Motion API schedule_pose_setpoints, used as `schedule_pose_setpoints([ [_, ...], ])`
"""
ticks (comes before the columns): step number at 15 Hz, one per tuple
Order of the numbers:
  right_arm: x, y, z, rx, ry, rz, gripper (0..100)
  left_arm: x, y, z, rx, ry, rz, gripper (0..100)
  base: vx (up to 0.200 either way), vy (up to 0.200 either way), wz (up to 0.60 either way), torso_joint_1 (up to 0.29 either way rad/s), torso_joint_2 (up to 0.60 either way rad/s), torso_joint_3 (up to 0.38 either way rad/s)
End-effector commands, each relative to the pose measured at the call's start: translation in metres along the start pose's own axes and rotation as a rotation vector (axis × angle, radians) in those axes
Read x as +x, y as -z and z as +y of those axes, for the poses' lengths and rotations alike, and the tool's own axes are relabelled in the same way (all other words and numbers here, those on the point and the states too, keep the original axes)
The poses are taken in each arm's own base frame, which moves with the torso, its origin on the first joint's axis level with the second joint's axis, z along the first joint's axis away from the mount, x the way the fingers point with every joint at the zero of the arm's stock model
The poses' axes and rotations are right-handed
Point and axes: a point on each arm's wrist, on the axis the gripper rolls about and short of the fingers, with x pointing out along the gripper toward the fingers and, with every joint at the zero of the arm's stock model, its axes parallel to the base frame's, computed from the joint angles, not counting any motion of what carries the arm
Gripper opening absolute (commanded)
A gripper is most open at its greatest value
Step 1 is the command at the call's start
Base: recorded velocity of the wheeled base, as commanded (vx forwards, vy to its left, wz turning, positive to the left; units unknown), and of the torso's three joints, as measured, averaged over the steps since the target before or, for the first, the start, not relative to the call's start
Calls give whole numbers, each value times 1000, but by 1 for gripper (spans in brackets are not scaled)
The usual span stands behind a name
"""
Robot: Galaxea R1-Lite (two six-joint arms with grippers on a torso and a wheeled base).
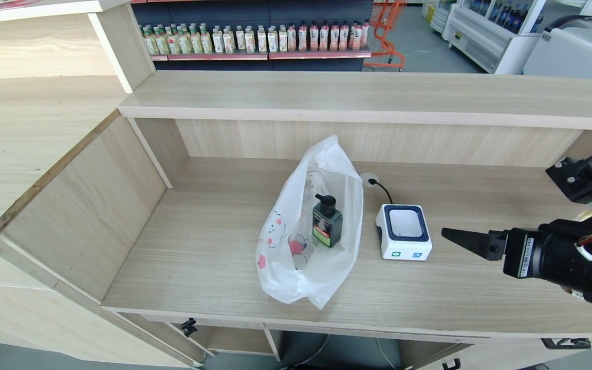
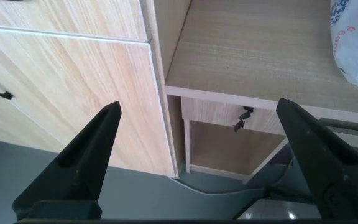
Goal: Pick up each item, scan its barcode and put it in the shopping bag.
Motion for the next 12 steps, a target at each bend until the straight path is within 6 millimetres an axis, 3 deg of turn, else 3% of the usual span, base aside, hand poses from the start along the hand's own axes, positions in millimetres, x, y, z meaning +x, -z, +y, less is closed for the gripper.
schedule_pose_setpoints([
  [1,2,2,0,-1,1,9,100,0,0,0,2,1,-2,100,0,-200,0,2,7,7],
  [12,1,15,-4,-2,55,42,100,0,0,0,-2,0,0,100,0,-200,0,5,3,3],
])
